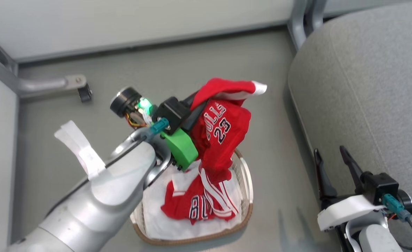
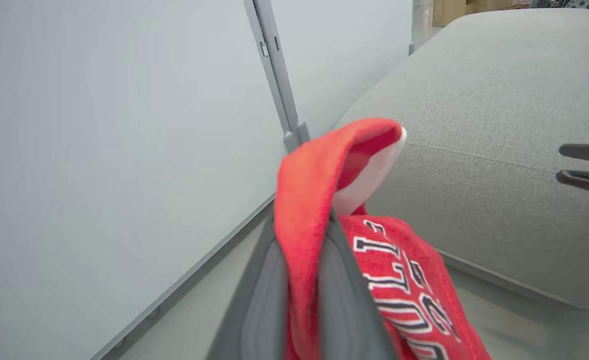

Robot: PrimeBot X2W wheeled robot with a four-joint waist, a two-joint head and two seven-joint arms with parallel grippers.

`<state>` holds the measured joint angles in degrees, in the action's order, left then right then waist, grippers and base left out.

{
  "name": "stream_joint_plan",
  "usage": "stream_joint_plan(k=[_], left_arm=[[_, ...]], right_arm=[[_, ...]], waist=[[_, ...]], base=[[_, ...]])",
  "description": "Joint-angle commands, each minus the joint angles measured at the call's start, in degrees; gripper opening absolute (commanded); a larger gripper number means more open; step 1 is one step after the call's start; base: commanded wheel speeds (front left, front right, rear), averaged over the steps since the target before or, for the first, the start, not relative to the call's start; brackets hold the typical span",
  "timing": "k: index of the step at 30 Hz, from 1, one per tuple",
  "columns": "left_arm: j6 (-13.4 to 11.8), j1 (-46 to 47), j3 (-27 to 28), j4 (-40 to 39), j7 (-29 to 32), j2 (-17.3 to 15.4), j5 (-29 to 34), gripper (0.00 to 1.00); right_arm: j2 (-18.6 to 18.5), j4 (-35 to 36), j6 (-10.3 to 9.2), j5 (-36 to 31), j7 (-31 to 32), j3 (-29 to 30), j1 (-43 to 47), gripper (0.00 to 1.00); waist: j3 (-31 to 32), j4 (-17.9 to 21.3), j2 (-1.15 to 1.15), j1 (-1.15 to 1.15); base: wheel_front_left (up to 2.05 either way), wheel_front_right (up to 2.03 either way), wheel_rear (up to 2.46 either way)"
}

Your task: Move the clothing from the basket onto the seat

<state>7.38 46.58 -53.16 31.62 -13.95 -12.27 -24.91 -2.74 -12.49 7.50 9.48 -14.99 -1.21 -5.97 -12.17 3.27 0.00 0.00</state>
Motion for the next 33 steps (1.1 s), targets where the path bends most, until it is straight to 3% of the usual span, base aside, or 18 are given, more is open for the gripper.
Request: stream_joint_plan(k=[1,9,19,33], left_arm=[[0.15,1.33,-0.41,-1.38,0.54,-1.08,-0.96,0.00],[0.15,7.78,0.43,-6.37,3.73,-3.59,-4.25,0.00],[0.15,13.45,1.44,-8.75,5.50,-5.35,-5.08,0.00],[-0.95,15.48,1.32,-10.60,6.73,-3.99,-5.76,0.00]], right_arm=[[-0.26,0.07,-0.02,-0.50,-0.30,-0.36,1.37,1.00],[-0.26,0.90,-0.02,-1.07,-0.30,-3.92,1.67,1.00],[-0.24,1.69,-0.03,-1.53,-0.29,-13.36,-4.97,1.00],[-0.27,-0.67,-0.03,0.12,-0.30,-26.37,-12.22,1.00]], waist=[[8.08,-1.78,0.00,0.00],[11.37,-1.08,0.00,0.00],[11.89,-0.24,0.00,0.00],[12.29,-1.93,0.00,0.00]], base=[[0.00,0.00,0.00],[0.00,0.00,0.00],[0.00,0.00,0.00],[0.00,0.00,0.00]])
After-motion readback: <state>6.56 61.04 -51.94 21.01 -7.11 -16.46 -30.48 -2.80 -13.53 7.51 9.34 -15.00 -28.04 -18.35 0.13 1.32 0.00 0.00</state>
